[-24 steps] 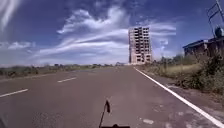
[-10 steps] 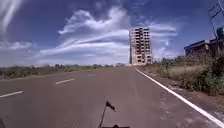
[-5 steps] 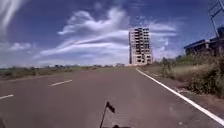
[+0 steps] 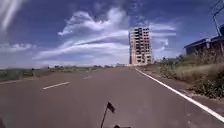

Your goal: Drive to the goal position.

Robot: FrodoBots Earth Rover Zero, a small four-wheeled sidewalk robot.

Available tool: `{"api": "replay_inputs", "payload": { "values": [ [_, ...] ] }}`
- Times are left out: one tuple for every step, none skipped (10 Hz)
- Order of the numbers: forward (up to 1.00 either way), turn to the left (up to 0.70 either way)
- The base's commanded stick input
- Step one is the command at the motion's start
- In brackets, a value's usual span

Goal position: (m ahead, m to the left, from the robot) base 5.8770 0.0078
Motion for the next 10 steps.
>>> {"api": "replay_inputs", "payload": {
  "values": [
    [1.0,-0.4],
    [1.0,-0.3],
    [1.0,-0.14],
    [1.0,0.0],
    [1.0,0.0],
    [1.0,0.0],
    [1.0,0.0],
    [1.0,0.0],
    [1.0,0.0],
    [1.0,0.0]
  ]
}}
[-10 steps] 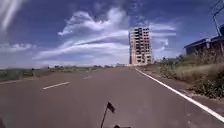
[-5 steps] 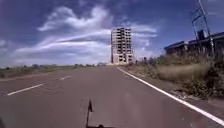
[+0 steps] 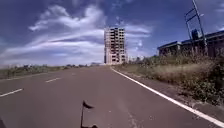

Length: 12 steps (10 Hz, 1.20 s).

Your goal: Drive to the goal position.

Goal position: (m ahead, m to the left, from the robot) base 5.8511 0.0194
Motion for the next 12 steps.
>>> {"api": "replay_inputs", "payload": {
  "values": [
    [1.0,0.0],
    [1.0,0.0],
    [1.0,0.0],
    [1.0,0.0],
    [1.0,0.0],
    [1.0,0.0],
    [1.0,0.0],
    [1.0,0.0],
    [1.0,0.0],
    [1.0,0.0],
    [1.0,0.0],
    [1.0,0.0]
  ]
}}
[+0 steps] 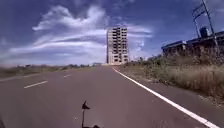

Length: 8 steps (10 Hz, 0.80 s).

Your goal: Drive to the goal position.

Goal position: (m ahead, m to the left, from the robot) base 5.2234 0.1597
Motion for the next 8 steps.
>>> {"api": "replay_inputs", "payload": {
  "values": [
    [1.0,0.0],
    [1.0,0.0],
    [1.0,0.0],
    [1.0,0.0],
    [1.0,0.0],
    [1.0,0.0],
    [1.0,0.0],
    [1.0,0.0]
  ]
}}
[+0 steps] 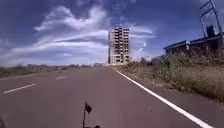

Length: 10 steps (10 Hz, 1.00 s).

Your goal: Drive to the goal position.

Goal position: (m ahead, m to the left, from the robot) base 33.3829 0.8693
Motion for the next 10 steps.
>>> {"api": "replay_inputs", "payload": {
  "values": [
    [1.0,0.0],
    [1.0,-0.31],
    [1.0,-0.39],
    [1.0,-0.2],
    [1.0,0.0],
    [1.0,0.0],
    [1.0,0.0],
    [1.0,0.0],
    [1.0,0.0],
    [1.0,0.0]
  ]
}}
